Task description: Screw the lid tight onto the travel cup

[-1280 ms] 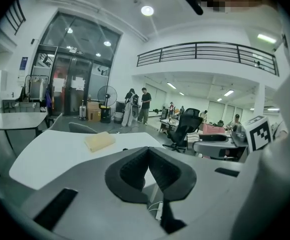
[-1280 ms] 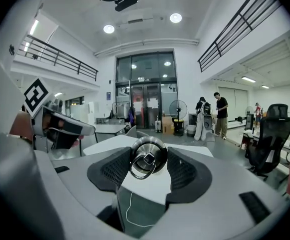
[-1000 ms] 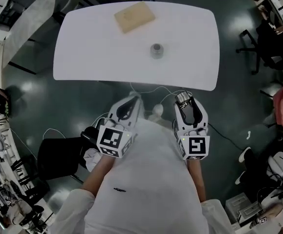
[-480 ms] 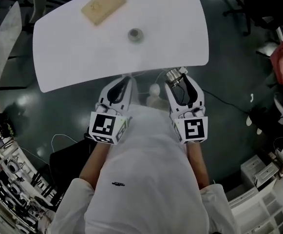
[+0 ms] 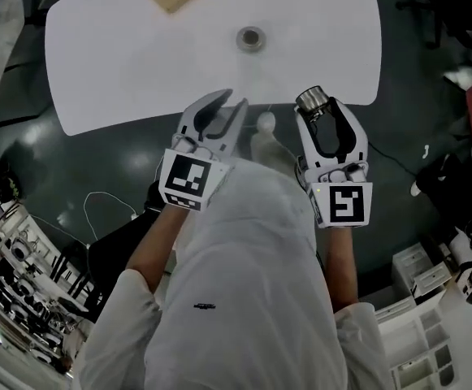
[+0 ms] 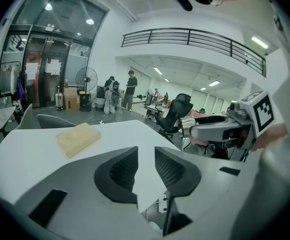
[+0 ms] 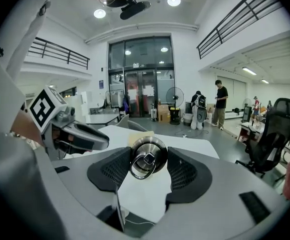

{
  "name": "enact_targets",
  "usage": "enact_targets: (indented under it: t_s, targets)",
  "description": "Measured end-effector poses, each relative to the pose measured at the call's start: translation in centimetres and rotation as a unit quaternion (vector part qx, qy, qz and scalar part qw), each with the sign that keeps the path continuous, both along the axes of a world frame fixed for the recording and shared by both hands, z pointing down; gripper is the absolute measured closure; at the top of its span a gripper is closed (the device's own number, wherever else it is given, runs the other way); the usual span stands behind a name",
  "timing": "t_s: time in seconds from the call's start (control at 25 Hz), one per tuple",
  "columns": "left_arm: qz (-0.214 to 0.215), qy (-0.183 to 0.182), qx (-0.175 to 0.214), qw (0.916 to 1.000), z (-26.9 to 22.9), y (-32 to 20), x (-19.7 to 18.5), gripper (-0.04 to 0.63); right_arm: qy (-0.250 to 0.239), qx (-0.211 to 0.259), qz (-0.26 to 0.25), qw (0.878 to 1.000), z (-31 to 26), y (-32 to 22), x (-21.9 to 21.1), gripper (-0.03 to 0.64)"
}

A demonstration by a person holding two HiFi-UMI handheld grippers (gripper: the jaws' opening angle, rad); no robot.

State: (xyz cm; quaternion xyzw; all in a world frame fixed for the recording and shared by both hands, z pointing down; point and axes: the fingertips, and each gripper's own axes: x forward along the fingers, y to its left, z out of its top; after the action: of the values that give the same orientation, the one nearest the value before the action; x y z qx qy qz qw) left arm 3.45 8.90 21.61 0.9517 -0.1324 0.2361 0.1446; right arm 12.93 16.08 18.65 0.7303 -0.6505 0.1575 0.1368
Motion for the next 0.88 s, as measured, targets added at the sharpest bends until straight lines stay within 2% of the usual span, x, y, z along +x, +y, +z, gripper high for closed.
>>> enact_targets:
  t_s: [0.16, 0.4, 0.52, 0.64, 0.88]
  targets:
    - [0.011, -0.007, -0.009, 0.9999, 3.1, -3.9, 2.0, 0.475, 0.002, -0.031, -0.028, 0.999, 2.6, -4.4, 0.8, 0.394]
    - [0.042, -0.018, 0.001, 0.999, 4.7, -3.7, 3.1, 0.398, 0.007, -0.058, -0.056, 0.997, 3.2, -5.2, 0.7, 0.393]
    - [0.053, -0.02, 0.001, 0.9984, 7.3, -5.5, 2.6, 0.367, 0.015, -0.075, -0.074, 0.994, 5.0, -7.6, 0.0, 0.394]
    - [0.071, -0.026, 0.014, 0.9971, 9.8, -7.4, 2.8, 0.34, 0.028, -0.089, -0.093, 0.991, 6.7, -9.9, -0.4, 0.394]
    - [0.103, -0.021, 0.049, 0.9932, 10.8, -7.4, 4.8, 0.3, 0.076, -0.114, -0.139, 0.981, 6.8, -10.3, -0.5, 0.393]
